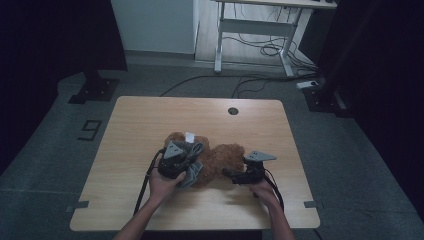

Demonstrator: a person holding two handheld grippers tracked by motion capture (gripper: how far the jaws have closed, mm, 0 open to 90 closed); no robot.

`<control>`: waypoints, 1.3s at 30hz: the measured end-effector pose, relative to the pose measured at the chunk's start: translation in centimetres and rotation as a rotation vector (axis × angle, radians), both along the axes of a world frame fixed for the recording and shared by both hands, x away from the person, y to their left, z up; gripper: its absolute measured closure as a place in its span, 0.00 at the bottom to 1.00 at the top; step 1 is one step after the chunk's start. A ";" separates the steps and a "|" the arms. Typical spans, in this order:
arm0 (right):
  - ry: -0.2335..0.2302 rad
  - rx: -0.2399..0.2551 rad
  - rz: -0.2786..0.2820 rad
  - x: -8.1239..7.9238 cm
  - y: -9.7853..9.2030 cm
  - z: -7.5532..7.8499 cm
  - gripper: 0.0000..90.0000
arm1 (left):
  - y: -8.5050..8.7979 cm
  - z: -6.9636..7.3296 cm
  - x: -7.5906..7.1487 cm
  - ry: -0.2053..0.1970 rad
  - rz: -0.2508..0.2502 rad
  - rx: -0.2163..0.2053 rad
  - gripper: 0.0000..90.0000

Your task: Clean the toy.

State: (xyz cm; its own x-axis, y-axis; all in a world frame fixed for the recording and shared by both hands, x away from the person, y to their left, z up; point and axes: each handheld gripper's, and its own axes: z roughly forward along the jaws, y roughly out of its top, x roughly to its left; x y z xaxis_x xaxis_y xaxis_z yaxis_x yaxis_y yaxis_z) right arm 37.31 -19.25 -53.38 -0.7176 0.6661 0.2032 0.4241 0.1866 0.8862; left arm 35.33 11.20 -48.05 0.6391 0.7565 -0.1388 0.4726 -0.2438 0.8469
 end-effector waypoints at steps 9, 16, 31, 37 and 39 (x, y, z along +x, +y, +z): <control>-0.053 -0.049 -0.039 -0.3 0.8 -0.3 0.40 | 0.0 1.1 -0.1 0.026 -0.005 -0.010 0.90; -0.109 -0.090 -0.035 -0.7 1.3 -0.3 0.44 | -4.2 6.0 1.4 -0.017 -0.072 -0.012 0.90; -0.128 -0.100 -0.023 -1.0 0.9 -0.7 0.44 | -10.7 3.6 5.0 0.120 -0.103 0.101 0.90; -0.119 -0.084 -0.027 -0.9 0.7 -0.7 0.43 | -7.3 2.9 4.2 0.106 -0.057 0.145 0.90; -0.124 -0.077 -0.026 -1.0 0.8 -0.7 0.43 | -5.3 2.6 3.4 0.101 -0.057 0.096 0.90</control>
State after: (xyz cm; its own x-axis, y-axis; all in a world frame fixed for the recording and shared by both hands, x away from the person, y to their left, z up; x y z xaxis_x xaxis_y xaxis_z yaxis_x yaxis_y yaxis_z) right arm 36.34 -18.47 -54.11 -0.7166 0.6947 0.0621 0.3182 0.2464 0.9154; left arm 38.72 5.93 -45.44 0.6681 0.7321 -0.1330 0.5370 -0.3506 0.7673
